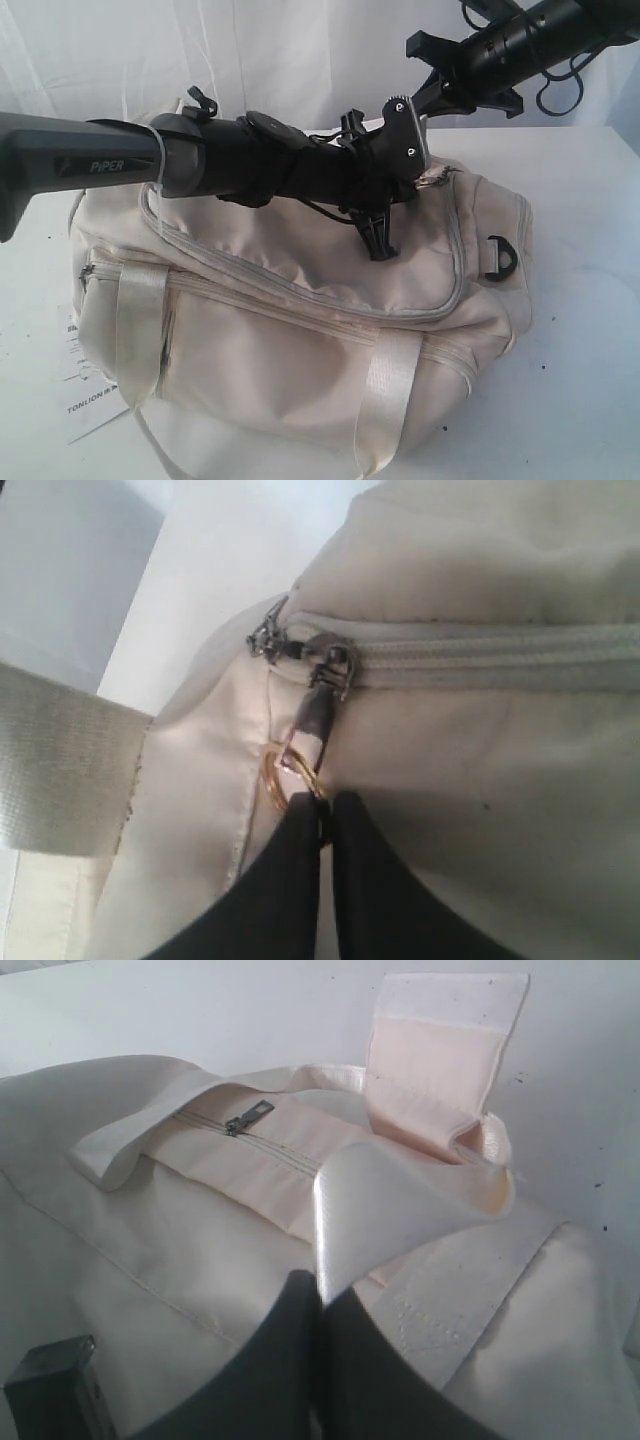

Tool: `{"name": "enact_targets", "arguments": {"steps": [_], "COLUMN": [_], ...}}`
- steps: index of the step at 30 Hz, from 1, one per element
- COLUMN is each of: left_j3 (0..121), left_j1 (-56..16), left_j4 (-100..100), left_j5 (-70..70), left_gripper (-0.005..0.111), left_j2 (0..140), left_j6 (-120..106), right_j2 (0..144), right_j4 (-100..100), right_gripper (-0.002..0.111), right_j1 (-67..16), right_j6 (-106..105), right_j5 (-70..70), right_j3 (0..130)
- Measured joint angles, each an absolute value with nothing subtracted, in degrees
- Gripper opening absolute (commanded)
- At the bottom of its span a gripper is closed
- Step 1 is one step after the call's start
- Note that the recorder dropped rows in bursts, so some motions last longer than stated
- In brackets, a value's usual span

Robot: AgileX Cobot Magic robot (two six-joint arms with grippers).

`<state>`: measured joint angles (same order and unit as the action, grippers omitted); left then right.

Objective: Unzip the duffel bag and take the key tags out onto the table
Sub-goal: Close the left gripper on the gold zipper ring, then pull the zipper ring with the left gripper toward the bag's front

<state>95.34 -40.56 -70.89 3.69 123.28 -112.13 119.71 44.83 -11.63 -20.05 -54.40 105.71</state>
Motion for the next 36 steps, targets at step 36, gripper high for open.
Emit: {"name": "enact_targets", "arguments": {"steps": [36], "left_j3": [95.34], "left_j1": [-40.56], "left_j4": [-45.06], "left_j5": [32.79], "left_gripper": [0.0], "left_j2": [114.69], "left_j6": [-68.75], "right_j2": [119.71], "right_j4": [45.72], "right_gripper": [0.0], "right_j1": [-11.63], "right_j6": [-20.05], "right_j5": [-53.94], "right_j3": [105.71]}}
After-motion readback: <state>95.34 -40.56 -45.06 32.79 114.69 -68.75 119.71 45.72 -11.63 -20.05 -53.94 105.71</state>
